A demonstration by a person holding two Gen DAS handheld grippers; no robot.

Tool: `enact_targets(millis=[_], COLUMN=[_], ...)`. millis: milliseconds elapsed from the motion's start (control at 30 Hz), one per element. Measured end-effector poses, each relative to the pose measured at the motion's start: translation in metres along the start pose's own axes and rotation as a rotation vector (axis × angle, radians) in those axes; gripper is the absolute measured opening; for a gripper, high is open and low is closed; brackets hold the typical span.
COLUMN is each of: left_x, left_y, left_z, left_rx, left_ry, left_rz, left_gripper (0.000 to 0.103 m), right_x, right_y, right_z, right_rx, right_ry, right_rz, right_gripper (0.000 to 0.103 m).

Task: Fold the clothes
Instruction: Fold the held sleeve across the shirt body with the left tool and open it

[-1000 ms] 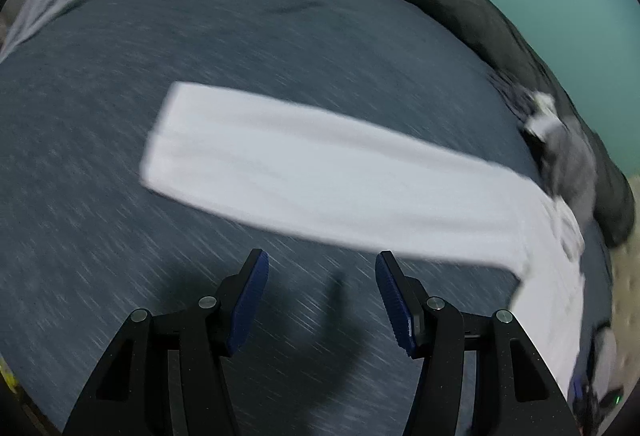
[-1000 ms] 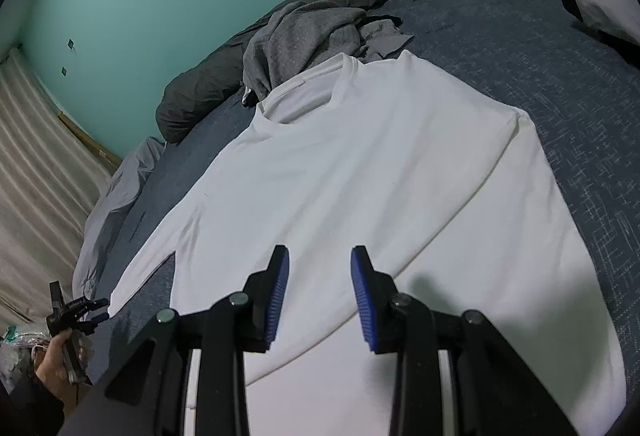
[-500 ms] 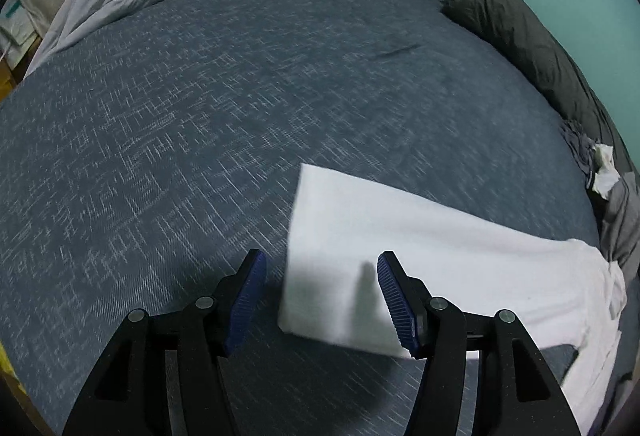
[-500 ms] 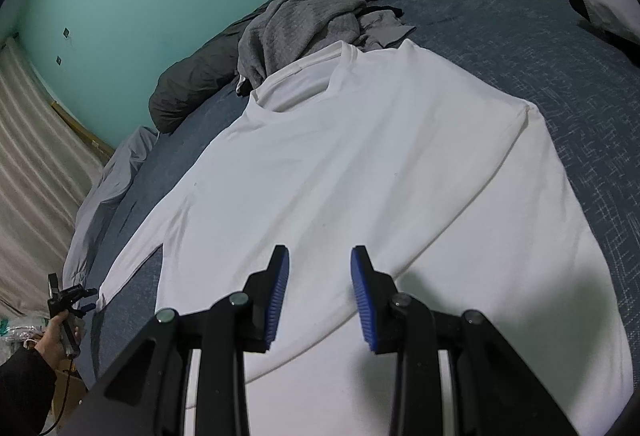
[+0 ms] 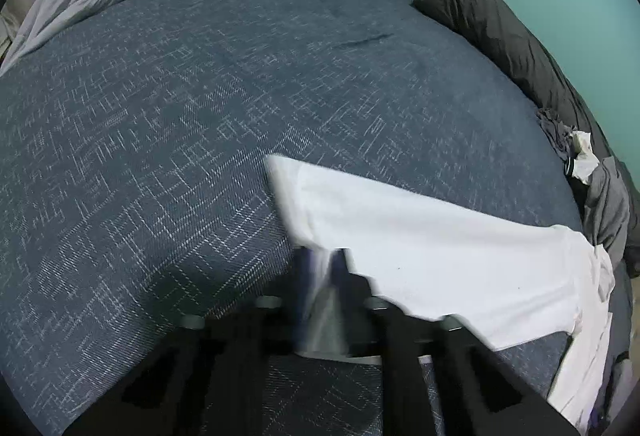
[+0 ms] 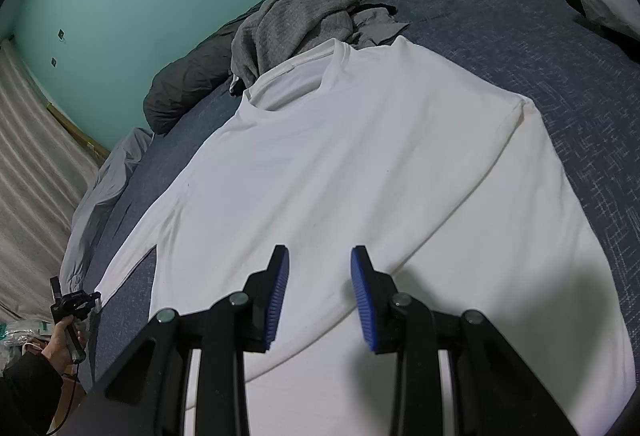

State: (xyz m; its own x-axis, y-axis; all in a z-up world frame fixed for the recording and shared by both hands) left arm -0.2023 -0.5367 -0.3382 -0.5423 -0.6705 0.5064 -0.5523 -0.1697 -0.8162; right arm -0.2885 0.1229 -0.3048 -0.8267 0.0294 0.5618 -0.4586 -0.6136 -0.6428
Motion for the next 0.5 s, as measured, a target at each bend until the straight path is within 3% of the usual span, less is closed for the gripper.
enact_targets(millis=[300,500], left_x=[0.024,0.050], left_y=[-0.039,-0.082], left_z=[-0.029,-0.086], left_rx=[-0.018,-0.090], left_ry=[0.048,0.127], left_rz=[-0.058,-0.110], left_gripper=[0.005,0.004], right_x=[0.000,0.003], right_y=[-0.001,-0.004], right_z=[-0.003,-0.006], right_rx=[0.003,0.003], right_ry=[0.009,0.018], right_rz=[-0.001,-0.006], right_gripper=[0.032,0.032])
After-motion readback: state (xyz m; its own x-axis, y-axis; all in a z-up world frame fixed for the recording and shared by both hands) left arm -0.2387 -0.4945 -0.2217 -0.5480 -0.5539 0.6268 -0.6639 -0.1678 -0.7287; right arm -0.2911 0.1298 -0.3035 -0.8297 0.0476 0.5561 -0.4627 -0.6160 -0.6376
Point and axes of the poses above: each gripper's, at about its wrist camera, not at the fingertips, and y roughly the way its jaws point, z to its left, x to its top, the point moved 9 cm from there along y, roughly the way its jaws point
